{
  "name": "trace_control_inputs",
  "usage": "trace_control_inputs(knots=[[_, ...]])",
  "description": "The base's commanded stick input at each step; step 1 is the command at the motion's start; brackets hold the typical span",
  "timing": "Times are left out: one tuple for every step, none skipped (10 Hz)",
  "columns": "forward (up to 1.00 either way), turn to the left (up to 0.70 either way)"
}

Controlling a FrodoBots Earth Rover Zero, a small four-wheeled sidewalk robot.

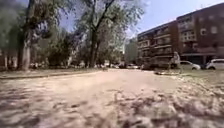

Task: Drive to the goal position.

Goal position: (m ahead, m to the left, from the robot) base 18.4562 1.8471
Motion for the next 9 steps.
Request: trace_control_inputs(knots=[[0.70,0.00],[0.70,0.00],[0.70,0.00],[0.70,0.00],[0.70,0.00],[0.70,0.00],[0.70,0.00],[0.70,0.00],[0.70,0.00]])
